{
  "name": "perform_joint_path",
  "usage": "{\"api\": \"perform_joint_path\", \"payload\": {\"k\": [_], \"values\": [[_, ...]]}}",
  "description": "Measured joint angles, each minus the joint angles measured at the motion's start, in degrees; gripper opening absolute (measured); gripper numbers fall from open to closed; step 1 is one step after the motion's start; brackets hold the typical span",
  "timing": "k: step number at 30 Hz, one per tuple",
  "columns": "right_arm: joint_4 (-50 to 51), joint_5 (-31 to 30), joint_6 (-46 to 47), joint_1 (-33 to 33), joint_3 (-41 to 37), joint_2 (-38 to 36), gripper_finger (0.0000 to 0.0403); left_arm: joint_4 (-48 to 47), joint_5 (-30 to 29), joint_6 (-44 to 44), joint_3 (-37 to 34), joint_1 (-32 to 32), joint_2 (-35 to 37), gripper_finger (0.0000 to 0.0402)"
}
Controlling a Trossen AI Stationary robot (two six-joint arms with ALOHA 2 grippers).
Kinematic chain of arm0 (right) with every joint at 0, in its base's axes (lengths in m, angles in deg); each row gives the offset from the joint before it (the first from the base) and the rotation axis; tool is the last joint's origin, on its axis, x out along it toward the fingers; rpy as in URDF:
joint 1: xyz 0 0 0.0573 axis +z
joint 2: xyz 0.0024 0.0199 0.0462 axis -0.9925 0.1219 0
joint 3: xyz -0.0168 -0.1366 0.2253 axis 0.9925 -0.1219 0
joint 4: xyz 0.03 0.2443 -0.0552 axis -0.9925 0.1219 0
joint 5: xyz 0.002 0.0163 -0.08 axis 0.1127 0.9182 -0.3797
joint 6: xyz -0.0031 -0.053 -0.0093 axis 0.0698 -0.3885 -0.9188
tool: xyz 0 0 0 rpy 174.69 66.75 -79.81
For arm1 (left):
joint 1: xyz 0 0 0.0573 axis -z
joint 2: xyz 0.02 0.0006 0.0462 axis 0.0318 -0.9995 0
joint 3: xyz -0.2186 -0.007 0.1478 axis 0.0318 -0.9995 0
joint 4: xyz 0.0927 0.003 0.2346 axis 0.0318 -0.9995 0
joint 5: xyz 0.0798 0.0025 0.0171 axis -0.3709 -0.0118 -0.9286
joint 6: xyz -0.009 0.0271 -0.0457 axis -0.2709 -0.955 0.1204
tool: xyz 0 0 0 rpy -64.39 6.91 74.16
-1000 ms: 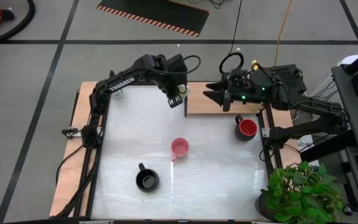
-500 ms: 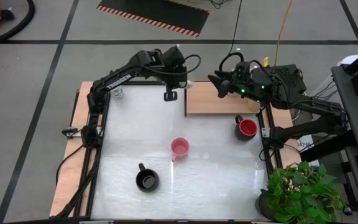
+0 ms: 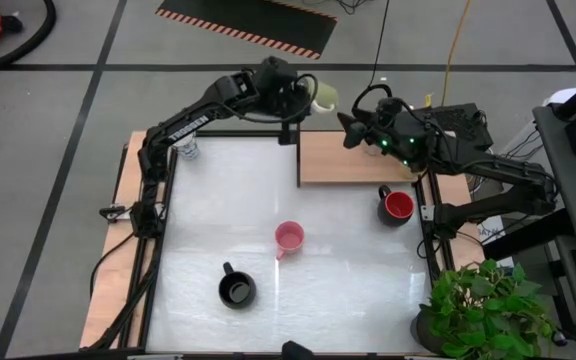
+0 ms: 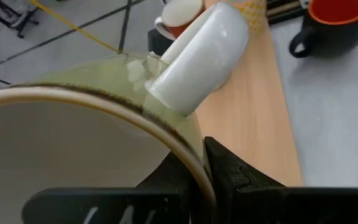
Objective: Place coffee mugs
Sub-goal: Put the green mug on the shelf
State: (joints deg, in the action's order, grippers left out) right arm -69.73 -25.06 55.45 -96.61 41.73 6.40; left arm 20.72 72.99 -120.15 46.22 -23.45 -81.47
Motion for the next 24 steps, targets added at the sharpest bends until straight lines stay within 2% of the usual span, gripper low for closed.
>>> {"api": "perform_joint_path", "payload": {"k": [3,5,13,18,24], "values": [[0.2,0.2,-2.5,-0.6,0.0,0.2,0.0258,-0.6,0.0,0.0,0.0,-0.3,0.0,0.0024],[0.3,0.6,-7.3,-0.4,0.0,0.2,0.0258,-0.7,0.0,0.3,0.0,-0.2,0.0,0.0024],[-1.4,6.2,-38.3,1.3,0.0,0.2,0.0229,-4.5,0.1,5.0,0.0,1.9,0.0,0.0024],[0.2,6.1,-45.6,1.3,0.0,0.3,0.0202,-4.3,0.1,11.6,0.0,4.0,0.0,0.0024],[1.4,6.3,-48.1,1.3,0.0,2.8,0.0179,-4.2,0.0,20.3,0.0,5.3,0.0,0.0024]]}}
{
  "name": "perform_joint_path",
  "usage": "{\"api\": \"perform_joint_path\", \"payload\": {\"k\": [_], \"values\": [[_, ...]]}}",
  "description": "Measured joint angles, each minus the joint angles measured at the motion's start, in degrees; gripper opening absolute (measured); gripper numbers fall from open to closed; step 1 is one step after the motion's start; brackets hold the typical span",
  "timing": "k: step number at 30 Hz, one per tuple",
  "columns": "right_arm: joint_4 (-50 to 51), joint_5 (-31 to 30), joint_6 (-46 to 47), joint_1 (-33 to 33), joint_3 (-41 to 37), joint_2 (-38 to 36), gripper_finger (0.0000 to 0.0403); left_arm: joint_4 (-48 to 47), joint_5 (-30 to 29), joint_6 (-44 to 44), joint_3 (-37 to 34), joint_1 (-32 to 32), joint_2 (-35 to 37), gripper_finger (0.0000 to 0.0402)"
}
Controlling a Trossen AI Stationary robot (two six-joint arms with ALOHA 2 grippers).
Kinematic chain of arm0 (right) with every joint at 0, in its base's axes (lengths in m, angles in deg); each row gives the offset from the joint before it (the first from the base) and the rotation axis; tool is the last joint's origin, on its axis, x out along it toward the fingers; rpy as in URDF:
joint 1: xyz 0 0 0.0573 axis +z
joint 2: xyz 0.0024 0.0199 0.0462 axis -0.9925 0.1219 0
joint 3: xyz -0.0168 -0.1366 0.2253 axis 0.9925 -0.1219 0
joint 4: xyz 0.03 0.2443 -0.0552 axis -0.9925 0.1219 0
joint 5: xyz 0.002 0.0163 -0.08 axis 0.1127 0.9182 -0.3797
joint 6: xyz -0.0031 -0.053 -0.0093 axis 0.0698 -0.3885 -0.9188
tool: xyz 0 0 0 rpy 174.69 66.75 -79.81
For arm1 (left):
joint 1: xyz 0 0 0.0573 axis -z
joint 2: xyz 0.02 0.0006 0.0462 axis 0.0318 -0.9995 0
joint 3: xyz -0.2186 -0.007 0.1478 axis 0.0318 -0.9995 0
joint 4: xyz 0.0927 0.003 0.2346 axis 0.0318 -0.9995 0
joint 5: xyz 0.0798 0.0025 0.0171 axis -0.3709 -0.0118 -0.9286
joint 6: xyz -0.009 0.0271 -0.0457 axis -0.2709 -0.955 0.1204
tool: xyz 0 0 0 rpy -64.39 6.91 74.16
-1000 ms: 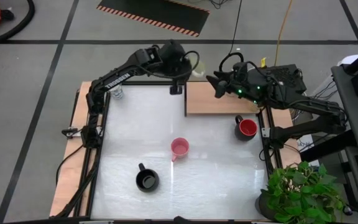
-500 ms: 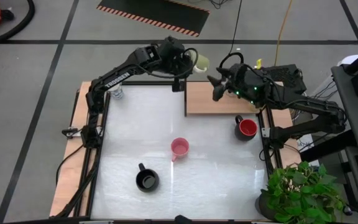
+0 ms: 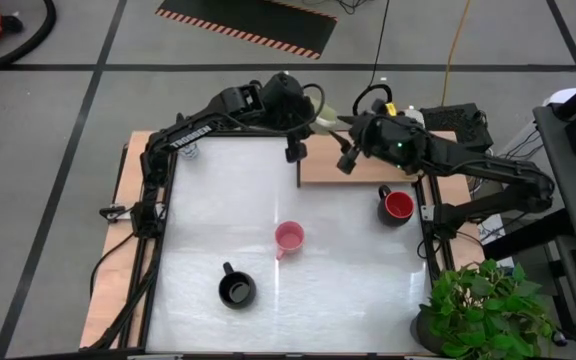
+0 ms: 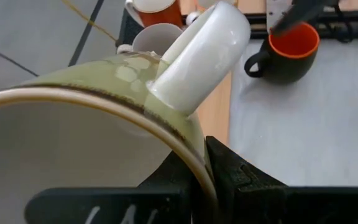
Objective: Place coffee mugs
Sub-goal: Put the green mug on the shelf
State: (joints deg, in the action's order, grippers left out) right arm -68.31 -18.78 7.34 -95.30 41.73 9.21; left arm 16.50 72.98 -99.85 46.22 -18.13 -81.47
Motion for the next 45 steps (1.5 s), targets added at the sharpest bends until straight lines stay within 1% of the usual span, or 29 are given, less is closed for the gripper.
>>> {"api": "perform_joint_path", "payload": {"k": [6,19,22,27,30,31,34,37,41,43,45], "values": [[-0.5,0.1,-0.6,0.0,0.0,2.2,0.0164,-0.1,-0.4,4.0,0.0,0.7,0.0,0.0024],[-0.9,0.3,-6.2,0.0,0.0,3.1,0.0154,0.0,-1.0,3.9,0.0,3.4,0.0,0.0024],[-0.8,0.2,-6.4,0.0,0.0,3.1,0.0127,0.0,-2.2,4.8,0.0,3.8,0.0,0.0024],[1.6,-0.1,-6.4,0.7,0.0,3.1,0.0036,-0.1,-1.6,7.7,0.0,4.0,0.0,0.0024],[2.5,-0.1,-5.7,1.0,0.0,3.1,0.0034,-0.5,-1.5,9.5,0.0,4.0,0.0,0.0029],[2.4,-0.3,-5.0,1.1,0.0,3.1,0.0034,-0.2,-1.8,9.5,0.0,4.0,0.0,0.0037],[2.2,-1.2,-0.9,1.0,0.0,3.1,0.0034,0.6,-6.4,9.0,0.0,4.6,0.0,0.0076],[3.3,-4.5,4.4,0.9,0.0,3.1,0.0034,1.1,-10.0,8.1,0.1,5.2,0.3,0.0121],[3.8,-4.4,9.4,-0.8,-0.2,3.0,0.0033,0.4,-11.7,15.9,0.1,4.8,2.1,0.0186],[2.9,-4.8,12.4,-1.6,-1.6,2.9,0.003,-0.7,-12.1,19.6,0.1,4.1,3.4,0.0215],[0.9,-5.9,16.0,-2.2,-4.2,2.7,0.0023,-1.2,-12.9,21.6,0.1,3.5,4.9,0.0235]]}}
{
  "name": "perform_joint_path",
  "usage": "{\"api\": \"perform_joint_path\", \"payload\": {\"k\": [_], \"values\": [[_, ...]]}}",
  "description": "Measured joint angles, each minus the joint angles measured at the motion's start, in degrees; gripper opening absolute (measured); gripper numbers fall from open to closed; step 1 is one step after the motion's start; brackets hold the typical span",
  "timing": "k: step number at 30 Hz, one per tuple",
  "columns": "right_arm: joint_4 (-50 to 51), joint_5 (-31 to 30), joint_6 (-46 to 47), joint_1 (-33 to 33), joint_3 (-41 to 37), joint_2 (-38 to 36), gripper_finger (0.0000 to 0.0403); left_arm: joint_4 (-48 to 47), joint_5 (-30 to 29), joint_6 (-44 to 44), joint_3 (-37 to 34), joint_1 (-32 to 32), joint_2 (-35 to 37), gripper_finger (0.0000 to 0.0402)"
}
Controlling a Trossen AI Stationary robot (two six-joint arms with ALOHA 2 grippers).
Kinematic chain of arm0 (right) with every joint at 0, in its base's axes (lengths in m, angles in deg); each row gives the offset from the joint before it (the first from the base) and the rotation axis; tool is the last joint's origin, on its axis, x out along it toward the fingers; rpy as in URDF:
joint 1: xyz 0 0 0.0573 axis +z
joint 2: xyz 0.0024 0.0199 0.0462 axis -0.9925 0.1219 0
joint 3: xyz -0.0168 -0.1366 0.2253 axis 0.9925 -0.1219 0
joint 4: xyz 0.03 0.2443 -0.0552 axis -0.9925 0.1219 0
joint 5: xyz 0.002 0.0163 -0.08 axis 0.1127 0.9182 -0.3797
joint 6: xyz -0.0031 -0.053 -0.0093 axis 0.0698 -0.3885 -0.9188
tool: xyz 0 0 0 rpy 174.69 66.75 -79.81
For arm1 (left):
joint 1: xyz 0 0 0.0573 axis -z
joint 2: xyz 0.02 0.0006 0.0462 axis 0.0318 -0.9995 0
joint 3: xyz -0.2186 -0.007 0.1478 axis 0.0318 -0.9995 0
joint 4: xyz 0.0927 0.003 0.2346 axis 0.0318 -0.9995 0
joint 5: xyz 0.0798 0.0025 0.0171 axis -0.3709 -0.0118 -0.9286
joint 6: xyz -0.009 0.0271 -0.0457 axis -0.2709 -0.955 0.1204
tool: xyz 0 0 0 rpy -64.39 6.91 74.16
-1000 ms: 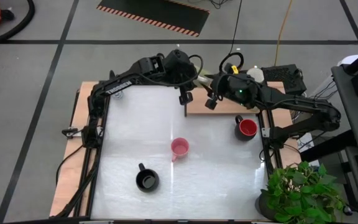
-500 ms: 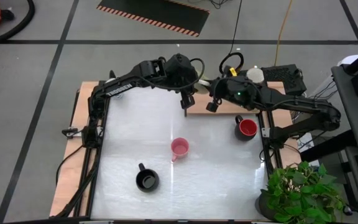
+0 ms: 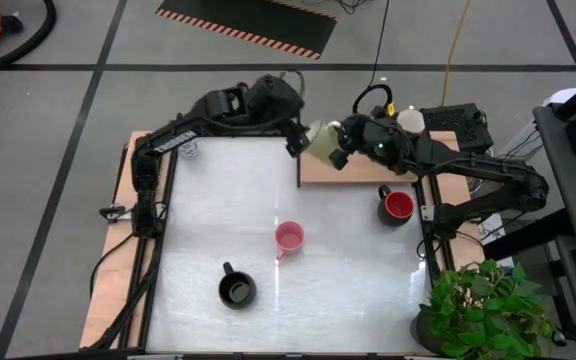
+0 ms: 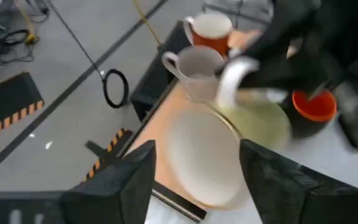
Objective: Place coffee mugs
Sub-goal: Put the green mug on the shelf
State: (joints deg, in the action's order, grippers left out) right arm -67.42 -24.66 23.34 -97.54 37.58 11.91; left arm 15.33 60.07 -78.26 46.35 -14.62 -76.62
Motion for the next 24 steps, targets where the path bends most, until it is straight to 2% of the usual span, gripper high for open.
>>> {"api": "perform_joint_path", "payload": {"k": [2,8,14,24], "values": [[-3.0,-0.3,2.7,-0.4,-3.4,-0.4,0.0015,-1.0,-0.4,0.8,0.0,-0.9,2.0,0.0244],[-22.9,-1.9,3.5,-0.6,-14.9,-1.2,0.0005,-3.4,-2.5,0.2,0.0,-4.1,7.4,0.0245],[-34.2,-13.4,9.1,-0.8,-23.3,-1.2,0.0004,-7.8,-2.5,-0.8,-0.1,-7.5,10.1,0.0245],[-38.9,-30.8,9.1,-2.6,-28.4,-1.1,0.0004,-11.7,4.7,-2.9,-0.1,-10.7,11.3,0.0245]]}}
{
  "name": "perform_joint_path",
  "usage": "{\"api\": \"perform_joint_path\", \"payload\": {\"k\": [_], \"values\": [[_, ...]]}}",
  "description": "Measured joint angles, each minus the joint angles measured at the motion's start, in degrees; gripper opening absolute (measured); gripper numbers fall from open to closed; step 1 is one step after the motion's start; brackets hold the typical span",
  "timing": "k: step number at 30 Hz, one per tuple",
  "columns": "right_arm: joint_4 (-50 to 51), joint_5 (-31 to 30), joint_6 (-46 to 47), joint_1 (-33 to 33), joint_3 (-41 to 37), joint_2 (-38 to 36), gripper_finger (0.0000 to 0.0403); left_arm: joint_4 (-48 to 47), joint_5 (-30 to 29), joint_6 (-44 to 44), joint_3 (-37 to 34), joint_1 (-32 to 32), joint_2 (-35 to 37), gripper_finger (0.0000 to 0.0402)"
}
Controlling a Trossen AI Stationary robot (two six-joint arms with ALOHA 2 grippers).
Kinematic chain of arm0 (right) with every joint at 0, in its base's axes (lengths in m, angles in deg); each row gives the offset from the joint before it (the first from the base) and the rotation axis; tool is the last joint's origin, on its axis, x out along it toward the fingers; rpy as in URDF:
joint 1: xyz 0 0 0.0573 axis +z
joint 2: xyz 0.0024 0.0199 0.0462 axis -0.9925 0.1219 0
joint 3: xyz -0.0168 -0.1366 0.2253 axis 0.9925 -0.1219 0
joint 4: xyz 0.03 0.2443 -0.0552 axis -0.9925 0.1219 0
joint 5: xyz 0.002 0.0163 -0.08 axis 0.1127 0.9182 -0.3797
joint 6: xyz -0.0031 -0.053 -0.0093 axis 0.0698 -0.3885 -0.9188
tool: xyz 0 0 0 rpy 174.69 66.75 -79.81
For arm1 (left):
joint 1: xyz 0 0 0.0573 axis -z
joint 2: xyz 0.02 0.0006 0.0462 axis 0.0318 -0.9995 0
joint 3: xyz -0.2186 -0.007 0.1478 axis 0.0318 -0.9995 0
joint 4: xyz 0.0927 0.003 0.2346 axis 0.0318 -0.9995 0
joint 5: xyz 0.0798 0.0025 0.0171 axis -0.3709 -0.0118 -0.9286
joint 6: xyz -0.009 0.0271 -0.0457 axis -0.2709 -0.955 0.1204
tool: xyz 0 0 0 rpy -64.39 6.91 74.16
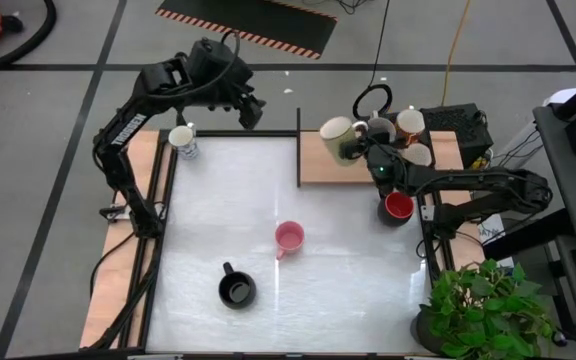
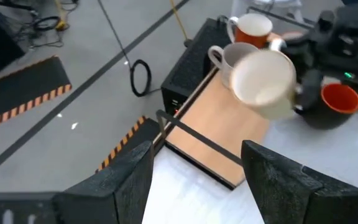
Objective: Place coffee mugs
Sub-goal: Put the green mug on the shelf
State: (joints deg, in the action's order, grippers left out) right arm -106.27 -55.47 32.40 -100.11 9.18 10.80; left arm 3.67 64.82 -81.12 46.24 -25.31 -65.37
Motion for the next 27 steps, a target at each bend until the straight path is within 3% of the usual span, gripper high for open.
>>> {"api": "perform_joint_path", "payload": {"k": [4,7,14,27], "values": [[-2.4,-6.6,2.1,-1.7,-1.6,1.7,0.0004,-0.4,0.7,-2.6,0.0,0.1,-1.2,0.0245],[-6.8,-8.1,2.7,-2.5,-2.4,3.8,0.0004,-1.7,1.8,-4.6,-0.1,0.3,-2.0,0.0245],[-14.5,-8.2,1.2,-3.0,-2.6,10.3,0.0004,-3.7,2.0,-6.8,0.0,1.0,-1.8,0.0245],[-13.6,-8.0,1.6,-1.9,-2.7,17.7,0.0006,-4.9,1.8,-10.9,-3.1,0.5,-1.8,0.0245]]}}
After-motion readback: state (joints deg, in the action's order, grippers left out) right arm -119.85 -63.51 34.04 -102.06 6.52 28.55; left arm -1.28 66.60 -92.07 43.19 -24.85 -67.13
